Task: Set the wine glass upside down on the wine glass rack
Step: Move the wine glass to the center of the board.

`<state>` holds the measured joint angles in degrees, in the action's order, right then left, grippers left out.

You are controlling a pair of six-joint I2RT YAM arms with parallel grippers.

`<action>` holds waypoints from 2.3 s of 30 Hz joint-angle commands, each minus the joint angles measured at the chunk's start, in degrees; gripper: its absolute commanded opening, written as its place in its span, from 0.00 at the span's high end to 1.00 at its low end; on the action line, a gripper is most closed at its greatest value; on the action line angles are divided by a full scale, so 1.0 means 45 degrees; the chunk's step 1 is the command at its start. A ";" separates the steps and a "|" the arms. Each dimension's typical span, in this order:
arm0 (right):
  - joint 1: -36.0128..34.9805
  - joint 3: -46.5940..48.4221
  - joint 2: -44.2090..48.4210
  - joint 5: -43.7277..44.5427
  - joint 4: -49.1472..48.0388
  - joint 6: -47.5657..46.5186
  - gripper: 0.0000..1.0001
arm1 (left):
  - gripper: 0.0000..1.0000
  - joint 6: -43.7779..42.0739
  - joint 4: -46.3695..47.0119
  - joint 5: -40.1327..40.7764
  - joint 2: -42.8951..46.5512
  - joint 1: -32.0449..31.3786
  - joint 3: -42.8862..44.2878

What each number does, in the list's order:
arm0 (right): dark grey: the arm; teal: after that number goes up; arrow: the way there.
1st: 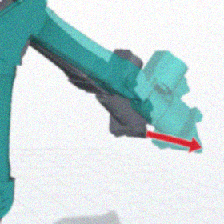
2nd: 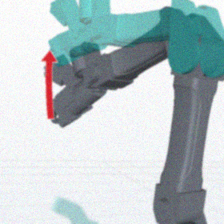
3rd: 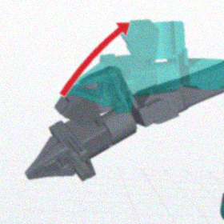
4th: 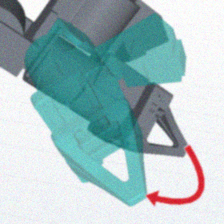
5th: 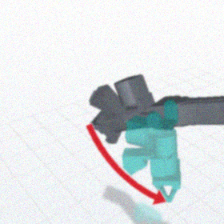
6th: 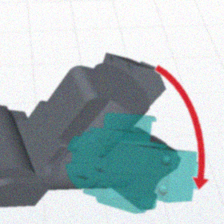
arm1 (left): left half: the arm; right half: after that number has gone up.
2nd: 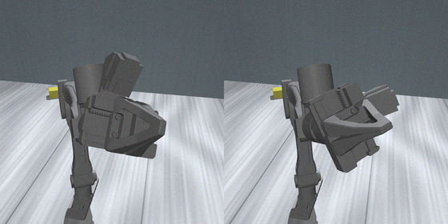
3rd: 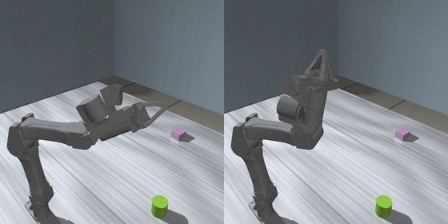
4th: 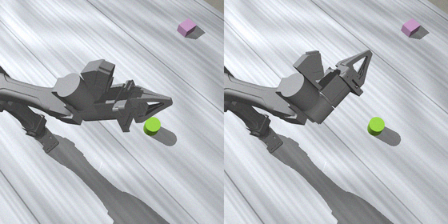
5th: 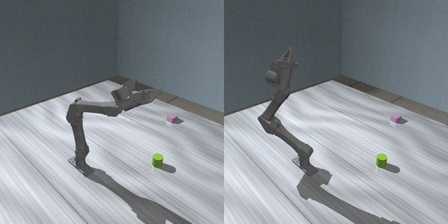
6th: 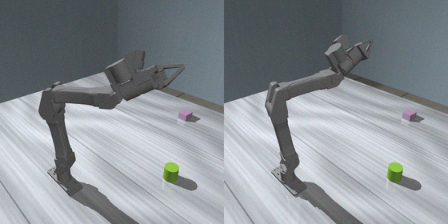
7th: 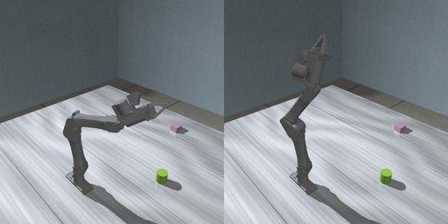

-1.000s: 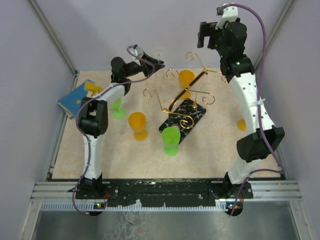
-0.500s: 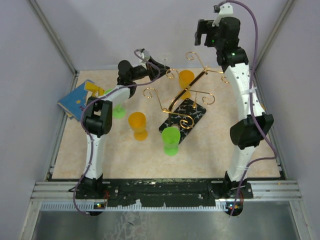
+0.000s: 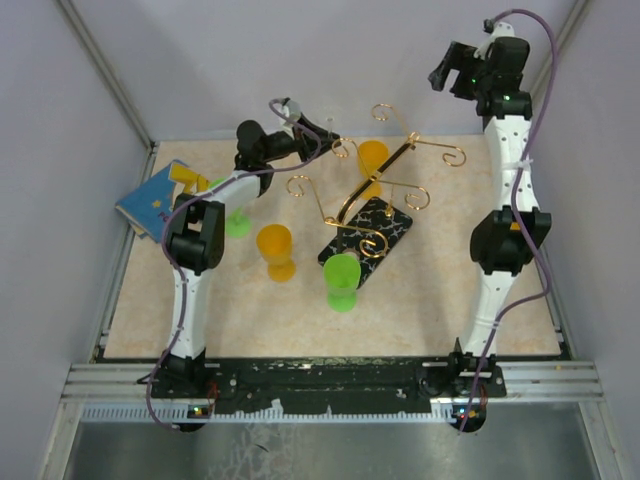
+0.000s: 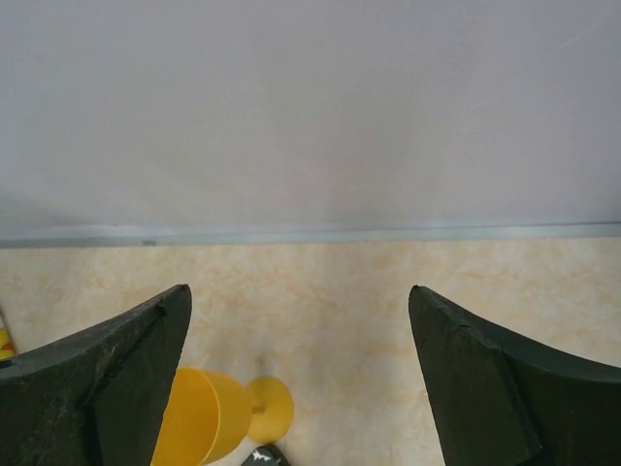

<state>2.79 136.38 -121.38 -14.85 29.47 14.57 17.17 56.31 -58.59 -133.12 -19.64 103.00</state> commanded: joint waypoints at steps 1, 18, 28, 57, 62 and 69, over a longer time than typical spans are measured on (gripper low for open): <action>0.0073 0.1394 -0.0675 -0.1787 0.1023 0.0122 0.07 | 0.99 -0.0625 -0.0343 0.0077 0.0398 -0.0040 0.0033; 0.0460 0.0980 -0.1929 -0.4514 0.2082 -0.1064 0.08 | 1.00 -0.1265 -0.1243 0.0167 0.1308 0.0281 -0.0320; 0.0356 0.0612 -0.2361 -0.5525 0.2318 -0.1314 0.12 | 1.00 -0.1629 -0.1672 0.0130 0.1730 0.0399 -0.0565; -0.1368 0.0901 -0.3336 -0.4981 0.3671 -0.3032 0.24 | 1.00 -0.1466 -0.1141 -0.0171 0.2381 0.0848 -0.1555; -0.1525 0.0871 -0.3376 -0.4823 0.4104 -0.3423 0.24 | 1.00 -0.1338 -0.0988 -0.0202 0.2394 0.0887 -0.1654; -0.1719 0.0749 -0.3397 -0.4328 0.4286 -0.3728 0.37 | 1.00 -0.1259 -0.0874 -0.0204 0.2414 0.0919 -0.1735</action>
<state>-3.75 138.43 -135.66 -35.53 48.27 -0.23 10.81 49.50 -58.67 -125.45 -15.97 95.53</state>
